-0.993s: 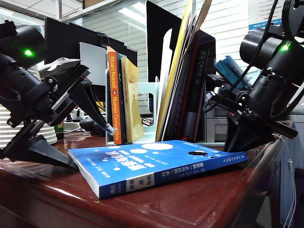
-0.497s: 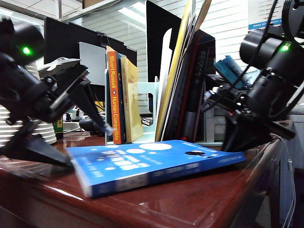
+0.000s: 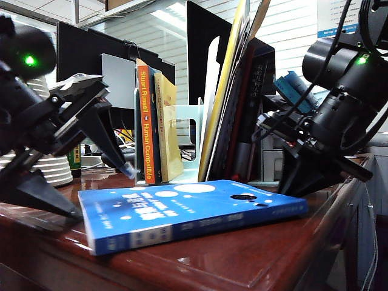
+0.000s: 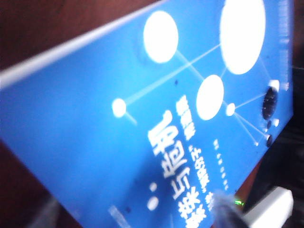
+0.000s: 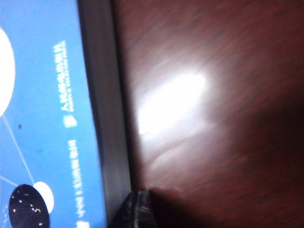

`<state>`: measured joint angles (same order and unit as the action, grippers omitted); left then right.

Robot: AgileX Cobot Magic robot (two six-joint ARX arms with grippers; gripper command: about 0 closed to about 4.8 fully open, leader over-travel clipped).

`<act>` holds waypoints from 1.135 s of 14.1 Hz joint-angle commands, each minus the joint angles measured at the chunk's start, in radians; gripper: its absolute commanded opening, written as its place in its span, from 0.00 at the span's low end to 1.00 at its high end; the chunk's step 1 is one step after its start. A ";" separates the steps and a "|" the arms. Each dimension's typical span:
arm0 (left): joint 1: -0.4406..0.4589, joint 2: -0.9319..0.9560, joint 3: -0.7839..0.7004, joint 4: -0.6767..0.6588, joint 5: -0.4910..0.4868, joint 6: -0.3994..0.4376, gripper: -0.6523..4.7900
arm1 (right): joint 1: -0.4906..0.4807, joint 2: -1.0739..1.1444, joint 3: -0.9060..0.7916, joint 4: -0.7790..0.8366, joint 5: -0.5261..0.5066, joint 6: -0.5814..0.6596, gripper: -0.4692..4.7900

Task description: Pick up the blue book and put it on the bookshelf.

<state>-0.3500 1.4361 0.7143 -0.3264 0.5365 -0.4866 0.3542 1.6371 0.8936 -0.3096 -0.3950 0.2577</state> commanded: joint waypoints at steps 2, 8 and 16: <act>0.004 -0.030 -0.011 -0.134 -0.162 0.007 0.98 | 0.005 0.002 -0.003 -0.023 -0.014 0.004 0.07; 0.004 -0.048 -0.012 -0.164 -0.114 -0.004 0.98 | 0.006 0.002 -0.003 -0.023 -0.107 0.004 0.07; 0.004 -0.047 -0.012 -0.324 -0.105 0.044 0.96 | 0.007 0.002 -0.003 0.023 -0.218 0.004 0.07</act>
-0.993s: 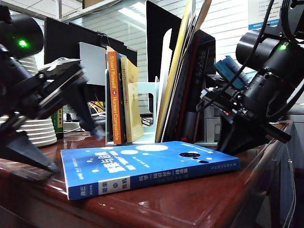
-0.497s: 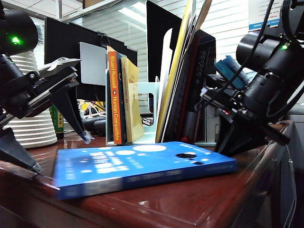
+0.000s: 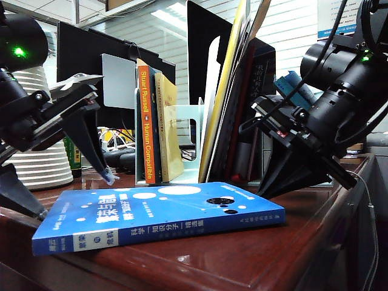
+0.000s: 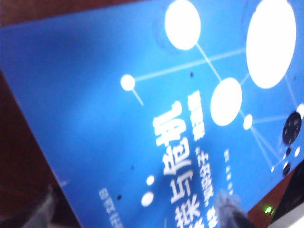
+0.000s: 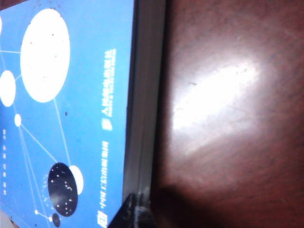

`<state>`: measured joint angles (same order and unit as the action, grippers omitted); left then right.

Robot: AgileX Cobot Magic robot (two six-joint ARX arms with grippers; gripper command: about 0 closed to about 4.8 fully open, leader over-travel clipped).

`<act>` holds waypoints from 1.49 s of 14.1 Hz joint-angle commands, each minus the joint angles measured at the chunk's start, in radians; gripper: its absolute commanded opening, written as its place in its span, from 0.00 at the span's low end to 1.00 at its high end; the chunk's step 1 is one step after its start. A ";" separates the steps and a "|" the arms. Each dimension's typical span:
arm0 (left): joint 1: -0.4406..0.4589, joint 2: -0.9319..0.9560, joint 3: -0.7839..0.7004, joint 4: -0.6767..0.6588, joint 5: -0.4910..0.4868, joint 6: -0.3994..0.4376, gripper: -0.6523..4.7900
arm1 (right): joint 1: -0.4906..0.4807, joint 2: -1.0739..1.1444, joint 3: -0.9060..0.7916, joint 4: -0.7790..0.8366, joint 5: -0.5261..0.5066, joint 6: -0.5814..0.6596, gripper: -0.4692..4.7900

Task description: Pick up the blue book and put it on the bookshelf.

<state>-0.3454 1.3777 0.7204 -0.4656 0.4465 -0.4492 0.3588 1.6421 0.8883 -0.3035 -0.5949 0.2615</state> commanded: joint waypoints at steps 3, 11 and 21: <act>-0.001 -0.047 -0.018 -0.180 -0.005 -0.018 0.90 | 0.003 -0.003 0.003 0.021 -0.013 0.000 0.07; -0.001 -0.028 -0.022 -0.121 0.027 -0.031 0.91 | 0.015 -0.001 0.014 0.030 -0.066 0.000 0.07; -0.001 0.001 -0.157 0.137 0.146 -0.063 0.90 | 0.016 -0.001 0.014 0.030 -0.081 0.000 0.07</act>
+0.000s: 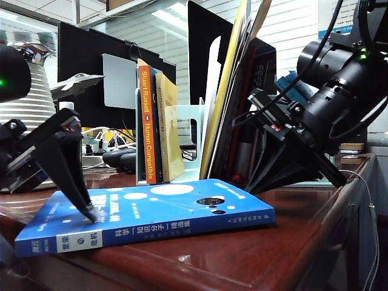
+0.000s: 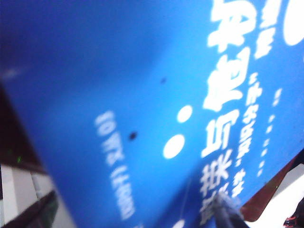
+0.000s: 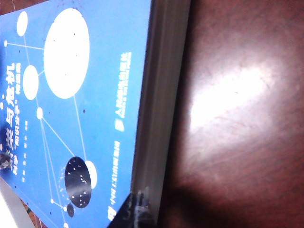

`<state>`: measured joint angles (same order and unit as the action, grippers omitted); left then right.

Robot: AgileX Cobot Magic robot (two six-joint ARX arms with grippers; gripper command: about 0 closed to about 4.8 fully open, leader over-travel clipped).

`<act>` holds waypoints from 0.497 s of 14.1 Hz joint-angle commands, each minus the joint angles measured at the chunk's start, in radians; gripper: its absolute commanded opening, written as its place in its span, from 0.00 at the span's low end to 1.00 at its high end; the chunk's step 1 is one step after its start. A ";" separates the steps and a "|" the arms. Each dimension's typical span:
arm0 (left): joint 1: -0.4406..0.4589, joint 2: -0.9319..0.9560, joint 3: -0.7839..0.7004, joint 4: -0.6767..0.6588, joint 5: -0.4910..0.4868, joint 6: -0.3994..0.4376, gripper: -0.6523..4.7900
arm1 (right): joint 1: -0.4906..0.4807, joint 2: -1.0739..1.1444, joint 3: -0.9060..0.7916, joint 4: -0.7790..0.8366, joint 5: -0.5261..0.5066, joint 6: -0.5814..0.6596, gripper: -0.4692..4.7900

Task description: Pick up the blue book and put it on the bookshelf.

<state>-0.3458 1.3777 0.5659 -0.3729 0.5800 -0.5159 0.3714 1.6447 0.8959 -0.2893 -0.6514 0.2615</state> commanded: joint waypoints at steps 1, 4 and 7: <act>0.000 0.002 -0.003 0.061 0.012 0.012 0.90 | 0.003 -0.004 0.006 0.016 -0.025 0.000 0.07; 0.000 0.008 -0.004 0.084 0.039 0.038 0.90 | 0.003 -0.004 0.006 0.016 -0.025 0.000 0.07; 0.000 0.008 -0.051 0.114 0.087 0.037 0.90 | 0.003 -0.004 0.006 0.017 -0.024 0.000 0.07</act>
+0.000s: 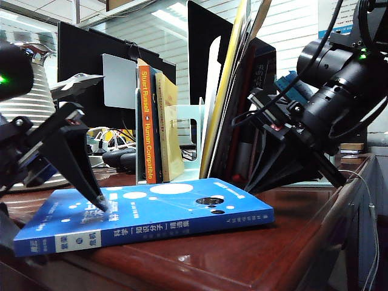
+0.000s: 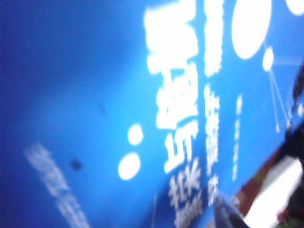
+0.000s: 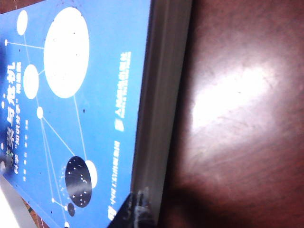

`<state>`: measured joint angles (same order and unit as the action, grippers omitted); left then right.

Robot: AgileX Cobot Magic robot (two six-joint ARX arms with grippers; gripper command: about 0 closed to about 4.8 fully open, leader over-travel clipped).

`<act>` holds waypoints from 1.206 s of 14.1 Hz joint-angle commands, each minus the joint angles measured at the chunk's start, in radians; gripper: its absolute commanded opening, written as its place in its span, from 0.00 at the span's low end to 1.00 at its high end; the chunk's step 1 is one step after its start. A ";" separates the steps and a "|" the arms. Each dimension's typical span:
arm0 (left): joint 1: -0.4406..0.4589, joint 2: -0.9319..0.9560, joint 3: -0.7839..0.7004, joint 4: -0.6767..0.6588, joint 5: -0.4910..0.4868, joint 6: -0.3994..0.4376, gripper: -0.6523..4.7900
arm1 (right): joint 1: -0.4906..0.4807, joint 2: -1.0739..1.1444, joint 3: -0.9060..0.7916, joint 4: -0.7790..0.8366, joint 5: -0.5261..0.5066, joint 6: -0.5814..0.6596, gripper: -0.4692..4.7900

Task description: Pick up the blue book and put it on the bookshelf.

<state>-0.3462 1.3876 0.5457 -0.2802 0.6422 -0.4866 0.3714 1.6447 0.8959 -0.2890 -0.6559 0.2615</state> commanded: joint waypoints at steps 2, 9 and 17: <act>0.000 -0.002 -0.060 0.043 0.032 0.007 0.77 | 0.003 -0.004 0.006 0.016 -0.020 0.000 0.07; 0.000 -0.003 -0.063 0.050 0.107 -0.003 0.31 | 0.003 -0.004 0.006 0.022 -0.024 0.000 0.08; 0.000 -0.085 -0.054 0.105 0.163 -0.028 0.15 | 0.000 -0.006 0.076 0.023 0.010 0.000 0.10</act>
<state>-0.3424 1.3132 0.4877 -0.1894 0.8383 -0.5102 0.3637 1.6444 0.9573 -0.2966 -0.6209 0.2615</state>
